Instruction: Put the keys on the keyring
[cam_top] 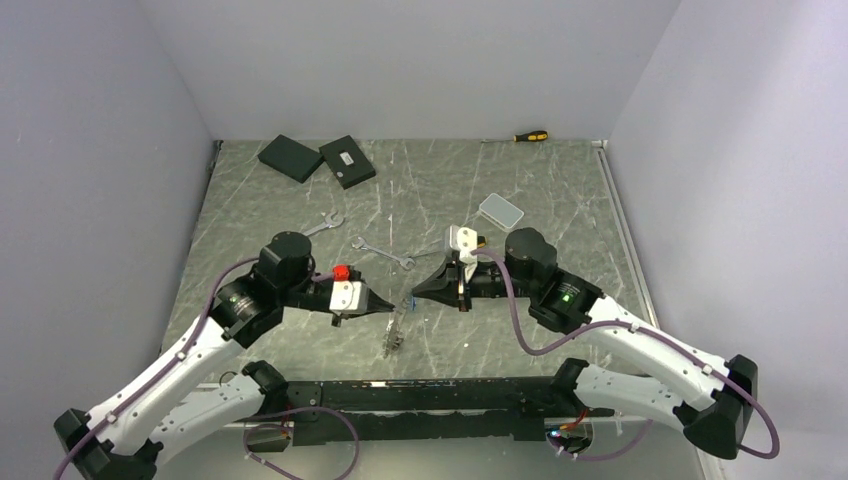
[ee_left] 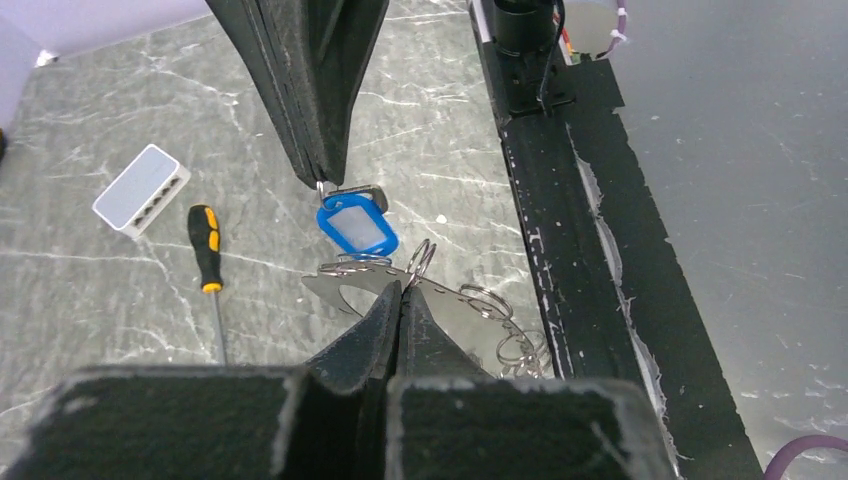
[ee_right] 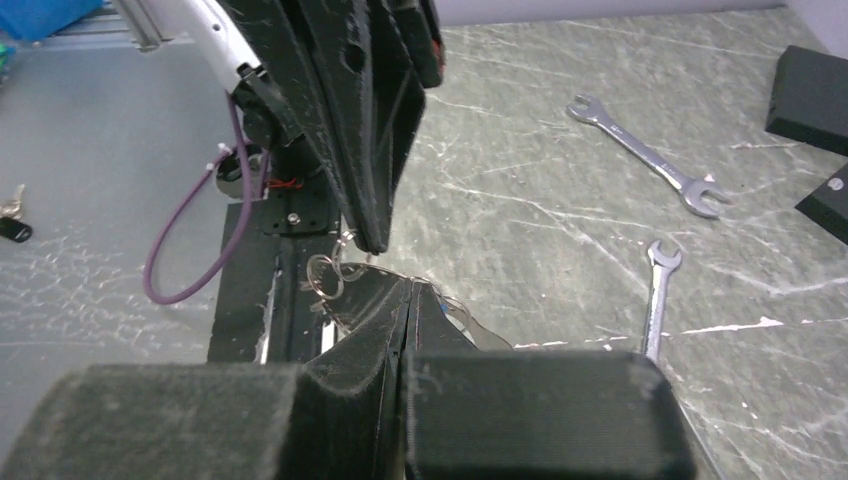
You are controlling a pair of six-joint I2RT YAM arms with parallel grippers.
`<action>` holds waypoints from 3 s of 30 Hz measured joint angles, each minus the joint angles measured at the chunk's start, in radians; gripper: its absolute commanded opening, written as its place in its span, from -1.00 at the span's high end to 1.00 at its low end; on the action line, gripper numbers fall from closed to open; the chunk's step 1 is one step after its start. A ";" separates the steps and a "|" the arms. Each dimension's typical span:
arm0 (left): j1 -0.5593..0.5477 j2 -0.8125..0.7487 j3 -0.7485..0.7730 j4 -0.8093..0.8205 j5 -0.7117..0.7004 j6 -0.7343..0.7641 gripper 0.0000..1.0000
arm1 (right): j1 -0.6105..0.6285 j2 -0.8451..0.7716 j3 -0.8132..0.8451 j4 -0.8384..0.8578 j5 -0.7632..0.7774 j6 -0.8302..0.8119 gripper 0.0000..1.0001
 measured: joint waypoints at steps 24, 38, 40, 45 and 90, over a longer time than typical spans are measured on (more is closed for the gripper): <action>0.000 0.134 0.071 -0.068 0.081 0.100 1.00 | -0.001 0.127 0.099 -0.156 -0.141 0.019 1.00; 0.000 0.150 0.071 -0.096 0.084 0.154 1.00 | -0.001 0.157 0.129 -0.134 -0.139 0.064 1.00; 0.000 0.150 0.071 -0.095 0.084 0.155 1.00 | -0.001 0.165 0.132 -0.135 -0.139 0.068 1.00; 0.000 0.149 0.070 -0.093 0.080 0.155 1.00 | 0.001 0.173 0.132 -0.134 -0.140 0.074 1.00; 0.017 0.127 0.053 -0.035 0.078 0.073 1.00 | 0.051 0.093 0.094 -0.194 -0.087 -0.023 1.00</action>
